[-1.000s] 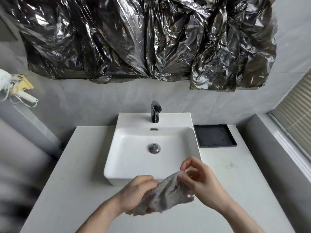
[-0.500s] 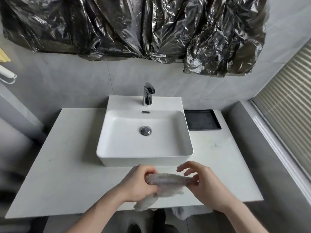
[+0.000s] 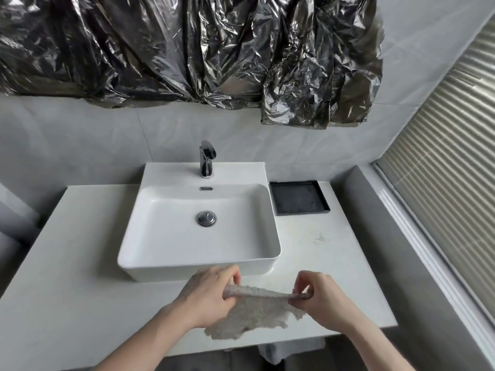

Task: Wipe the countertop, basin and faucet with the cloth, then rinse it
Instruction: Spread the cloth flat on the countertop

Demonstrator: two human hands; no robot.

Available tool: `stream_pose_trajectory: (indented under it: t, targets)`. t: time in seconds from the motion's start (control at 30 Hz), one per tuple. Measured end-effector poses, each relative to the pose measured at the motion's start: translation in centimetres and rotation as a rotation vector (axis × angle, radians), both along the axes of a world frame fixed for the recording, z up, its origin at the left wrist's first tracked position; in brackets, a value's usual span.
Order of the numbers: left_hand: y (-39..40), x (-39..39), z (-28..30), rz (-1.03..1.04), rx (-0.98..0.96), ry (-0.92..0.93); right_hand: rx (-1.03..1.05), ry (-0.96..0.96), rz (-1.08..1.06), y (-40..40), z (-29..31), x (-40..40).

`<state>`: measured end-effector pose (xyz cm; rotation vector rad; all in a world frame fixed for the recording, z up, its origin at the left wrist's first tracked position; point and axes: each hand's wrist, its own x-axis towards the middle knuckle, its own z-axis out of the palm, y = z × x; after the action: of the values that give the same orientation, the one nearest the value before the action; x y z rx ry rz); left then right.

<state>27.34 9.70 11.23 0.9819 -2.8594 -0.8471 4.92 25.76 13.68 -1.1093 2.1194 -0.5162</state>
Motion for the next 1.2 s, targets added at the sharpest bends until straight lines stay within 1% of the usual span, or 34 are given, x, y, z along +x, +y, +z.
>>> stream_pose_trajectory:
  t: [0.07, 0.17, 0.27, 0.37, 0.5, 0.57, 0.67, 0.77, 0.9, 1.03, 1.2]
  targets:
    - [0.0, -1.8, -0.9, 0.014, -0.032, -0.025, 0.016, 0.039, 0.002, 0.3, -1.0, -2.5]
    - [-0.1, -5.0, -1.7, -0.008, -0.131, -0.018, -0.010, 0.095, -0.016, 0.8, -2.1, -6.6]
    - [0.2, -8.1, -2.2, 0.027, -0.184, 0.041, -0.067, 0.115, -0.052, 1.3, -2.9, -11.0]
    - [1.2, -10.7, -3.1, 0.070, -0.203, 0.095, -0.136, 0.189, -0.020, 1.9, -3.6, -14.8]
    - [4.0, -13.8, -6.4, 0.082, -0.242, 0.021, -0.134, 0.264, 0.053, 3.1, -6.2, -18.6]
    - [5.5, -15.0, -9.0, 0.071, -0.197, -0.083, -0.056, 0.280, 0.110, 4.1, -8.8, -19.9]
    - [7.9, -15.8, -12.5, 0.015, -0.086, -0.227, 0.081, 0.240, 0.191, 6.1, -13.0, -20.9]
    - [10.3, -15.5, -14.6, -0.008, 0.020, -0.257, 0.166, 0.194, 0.227, 8.2, -16.2, -21.2]
    - [11.7, -14.4, -15.8, 0.056, 0.146, -0.280, 0.254, 0.128, 0.210, 10.3, -18.7, -21.0]
    - [10.9, -14.1, -16.1, 0.164, 0.192, -0.281, 0.234, 0.073, 0.099, 10.0, -19.4, -21.1]
    - [7.6, -15.8, -15.7, 0.277, 0.116, -0.220, 0.148, 0.035, -0.034, 6.7, -19.1, -21.8]
